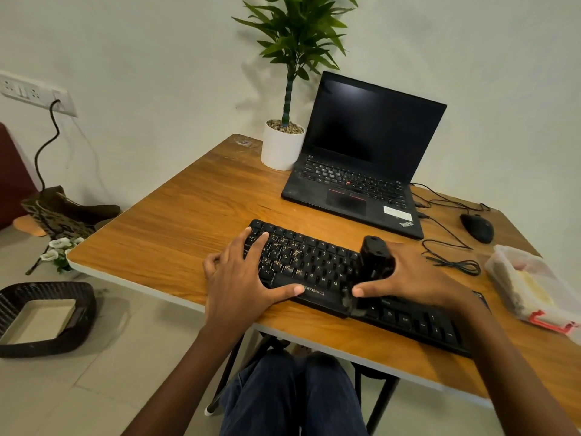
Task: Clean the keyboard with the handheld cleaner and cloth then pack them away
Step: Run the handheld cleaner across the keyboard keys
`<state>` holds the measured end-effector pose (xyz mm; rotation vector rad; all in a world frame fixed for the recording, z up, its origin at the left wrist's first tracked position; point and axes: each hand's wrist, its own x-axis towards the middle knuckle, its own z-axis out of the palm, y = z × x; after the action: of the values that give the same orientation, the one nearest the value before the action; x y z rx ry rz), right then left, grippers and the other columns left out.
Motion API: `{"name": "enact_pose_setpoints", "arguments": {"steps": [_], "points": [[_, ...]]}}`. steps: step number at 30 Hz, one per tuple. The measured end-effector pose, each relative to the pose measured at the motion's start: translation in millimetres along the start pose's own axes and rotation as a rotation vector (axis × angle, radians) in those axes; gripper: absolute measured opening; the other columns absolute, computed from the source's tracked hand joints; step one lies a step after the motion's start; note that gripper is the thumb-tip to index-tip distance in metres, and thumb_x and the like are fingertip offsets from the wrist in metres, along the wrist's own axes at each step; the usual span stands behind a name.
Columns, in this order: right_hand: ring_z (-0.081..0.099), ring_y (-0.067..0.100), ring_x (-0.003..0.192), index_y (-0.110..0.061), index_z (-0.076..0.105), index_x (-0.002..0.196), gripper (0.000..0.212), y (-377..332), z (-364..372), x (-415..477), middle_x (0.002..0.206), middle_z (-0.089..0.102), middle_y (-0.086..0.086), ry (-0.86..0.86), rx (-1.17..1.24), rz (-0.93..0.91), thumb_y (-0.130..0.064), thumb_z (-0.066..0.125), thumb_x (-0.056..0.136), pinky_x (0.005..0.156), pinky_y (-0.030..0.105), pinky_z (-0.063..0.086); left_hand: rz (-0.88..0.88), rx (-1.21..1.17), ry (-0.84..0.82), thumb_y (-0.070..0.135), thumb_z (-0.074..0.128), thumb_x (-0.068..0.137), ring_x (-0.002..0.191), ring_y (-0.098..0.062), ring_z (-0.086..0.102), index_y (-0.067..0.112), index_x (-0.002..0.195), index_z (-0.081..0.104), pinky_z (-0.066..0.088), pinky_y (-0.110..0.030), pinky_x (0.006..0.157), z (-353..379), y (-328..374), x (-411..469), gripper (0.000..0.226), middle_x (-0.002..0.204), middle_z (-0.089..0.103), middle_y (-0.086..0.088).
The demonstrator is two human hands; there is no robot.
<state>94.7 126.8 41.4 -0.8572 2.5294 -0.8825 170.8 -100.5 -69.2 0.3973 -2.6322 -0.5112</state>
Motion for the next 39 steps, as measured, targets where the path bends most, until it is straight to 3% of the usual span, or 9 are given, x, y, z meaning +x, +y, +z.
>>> {"name": "enact_pose_setpoints", "arguments": {"steps": [6, 8, 11, 16, 21, 27, 30, 34, 39], "points": [[0.056, -0.011, 0.079, -0.024, 0.057, 0.095, 0.045, -13.4, 9.4, 12.2, 0.091, 0.062, -0.013, 0.027, -0.062, -0.061, -0.041, 0.079, 0.06, 0.063, 0.004, 0.044, -0.01, 0.015, -0.041, 0.1, 0.003, 0.043, 0.137, -0.018, 0.027, 0.032, 0.145, 0.027, 0.02, -0.042, 0.102, -1.6, -1.3, 0.1, 0.124, 0.153, 0.022, 0.001], [0.058, -0.005, 0.08, -0.026, 0.057, 0.095, 0.046, -22.3, 26.0, 24.3, 0.091, 0.063, -0.012, 0.067, -0.011, -0.105, -0.041, 0.08, 0.059, 0.066, 0.01, 0.047, 0.0, -0.008, -0.07, 0.1, 0.011, 0.04, 0.138, -0.018, 0.024, 0.034, 0.145, 0.023, 0.019, -0.043, 0.104, -3.2, -1.4, 0.4, 0.125, 0.154, 0.019, 0.002], [0.059, -0.007, 0.085, -0.033, 0.055, 0.094, 0.045, -32.3, 44.6, 34.7, 0.092, 0.063, -0.015, 0.103, 0.085, -0.158, -0.039, 0.082, 0.059, 0.069, 0.008, 0.046, 0.019, -0.059, -0.127, 0.094, 0.025, 0.038, 0.14, -0.019, 0.016, 0.039, 0.146, 0.012, 0.016, -0.044, 0.108, -6.2, -3.9, 1.2, 0.123, 0.156, 0.009, 0.003], [0.061, -0.006, 0.082, -0.029, 0.056, 0.094, 0.04, -20.5, 26.6, 16.0, 0.092, 0.064, -0.01, 0.002, 0.115, -0.073, -0.031, 0.08, 0.062, 0.065, 0.006, 0.046, 0.029, 0.001, -0.153, 0.094, 0.024, 0.036, 0.14, -0.018, 0.012, 0.042, 0.146, -0.001, 0.018, -0.043, 0.108, -4.7, -6.4, 1.9, 0.124, 0.156, 0.001, 0.006], [0.06, 0.005, 0.079, -0.016, 0.058, 0.096, 0.047, -6.3, 9.0, 12.9, 0.091, 0.063, -0.003, 0.099, 0.067, -0.002, -0.041, 0.074, 0.06, 0.06, 0.01, 0.045, 0.039, 0.001, -0.134, 0.095, 0.021, 0.036, 0.141, -0.018, 0.013, 0.041, 0.146, -0.001, 0.019, -0.043, 0.107, -2.6, -6.8, 1.6, 0.124, 0.156, 0.002, 0.006], [0.062, -0.006, 0.06, -0.01, 0.056, 0.098, 0.039, -18.8, 33.1, 35.9, 0.084, 0.064, -0.002, 0.261, 0.23, -0.04, -0.025, 0.078, 0.069, 0.049, 0.007, 0.045, 0.056, -0.017, -0.116, 0.101, 0.011, 0.035, 0.14, -0.019, 0.015, 0.04, 0.147, 0.004, 0.019, -0.045, 0.106, -2.7, -7.2, 0.3, 0.127, 0.156, 0.006, 0.004], [0.063, 0.004, 0.066, -0.014, 0.055, 0.1, 0.044, -24.5, 35.9, 44.5, 0.089, 0.064, -0.003, 0.204, 0.162, -0.066, -0.032, 0.078, 0.067, 0.054, 0.014, 0.05, 0.04, -0.021, -0.088, 0.101, 0.001, 0.037, 0.139, -0.018, 0.018, 0.039, 0.147, 0.008, 0.019, -0.044, 0.106, -2.1, -6.2, -0.1, 0.126, 0.156, 0.01, 0.003], [0.053, -0.004, 0.079, -0.027, 0.05, 0.102, 0.048, -27.4, 33.3, 56.4, 0.087, 0.054, -0.022, 0.287, -0.002, -0.111, -0.04, 0.078, 0.066, 0.063, 0.008, 0.041, 0.036, -0.018, -0.082, 0.101, 0.001, 0.037, 0.139, -0.019, 0.019, 0.039, 0.147, 0.008, 0.02, -0.044, 0.104, -1.3, -6.1, 0.4, 0.126, 0.155, 0.014, 0.003], [0.062, 0.007, 0.071, -0.021, 0.055, 0.097, 0.044, -29.3, 39.3, 63.9, 0.091, 0.065, -0.004, 0.178, 0.086, -0.13, -0.037, 0.08, 0.065, 0.06, 0.023, 0.051, 0.035, -0.034, -0.066, 0.101, 0.004, 0.04, 0.137, -0.021, 0.026, 0.037, 0.147, 0.016, 0.023, -0.046, 0.102, -2.1, -5.0, 0.1, 0.125, 0.153, 0.021, 0.001]]}}
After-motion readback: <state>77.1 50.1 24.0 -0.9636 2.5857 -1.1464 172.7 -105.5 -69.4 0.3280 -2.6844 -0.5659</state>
